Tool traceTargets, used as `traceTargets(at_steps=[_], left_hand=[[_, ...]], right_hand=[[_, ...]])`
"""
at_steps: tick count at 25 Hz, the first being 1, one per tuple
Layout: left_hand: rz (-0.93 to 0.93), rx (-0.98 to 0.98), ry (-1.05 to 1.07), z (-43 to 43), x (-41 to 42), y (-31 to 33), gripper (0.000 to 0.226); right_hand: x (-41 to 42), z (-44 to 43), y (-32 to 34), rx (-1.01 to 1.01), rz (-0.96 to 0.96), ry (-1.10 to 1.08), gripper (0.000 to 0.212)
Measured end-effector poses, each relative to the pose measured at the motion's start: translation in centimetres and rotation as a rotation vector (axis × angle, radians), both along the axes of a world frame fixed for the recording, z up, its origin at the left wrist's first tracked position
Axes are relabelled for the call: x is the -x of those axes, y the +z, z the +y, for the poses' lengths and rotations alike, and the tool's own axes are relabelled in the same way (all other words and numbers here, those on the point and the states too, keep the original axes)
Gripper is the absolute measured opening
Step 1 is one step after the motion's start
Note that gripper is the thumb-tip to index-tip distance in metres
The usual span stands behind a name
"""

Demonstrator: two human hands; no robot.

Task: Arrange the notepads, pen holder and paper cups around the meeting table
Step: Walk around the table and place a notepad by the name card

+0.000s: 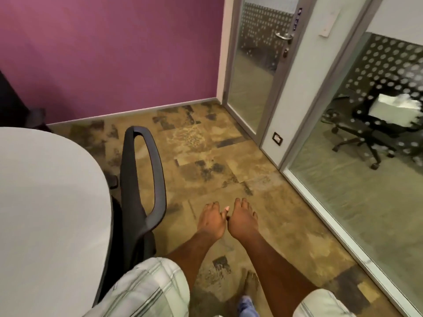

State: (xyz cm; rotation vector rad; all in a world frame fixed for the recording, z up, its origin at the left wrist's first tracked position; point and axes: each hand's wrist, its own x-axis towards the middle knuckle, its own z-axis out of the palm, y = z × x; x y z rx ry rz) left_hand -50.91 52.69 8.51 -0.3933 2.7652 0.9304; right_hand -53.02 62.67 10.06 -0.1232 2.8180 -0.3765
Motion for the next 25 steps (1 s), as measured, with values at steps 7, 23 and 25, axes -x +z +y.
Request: traceTargets(at_steps=[7, 23, 25], left_hand=[[0.048, 0.005, 0.310, -1.5, 17.4, -1.3, 0.056], [0.033, 0.082, 0.763, -24.0, 48.1, -1.0, 0.056], [0.071, 0.104, 0.757, -28.0, 52.6, 0.0, 0.060]], right_hand=[[20.8, -2.2, -0.4, 0.010, 0.009, 0.270, 0.061], [55.8, -24.1, 1.7, 0.074, 0.021, 0.608, 0.063], [60.1, -29.1, 2.5, 0.062, 0.022, 0.649, 0.064]])
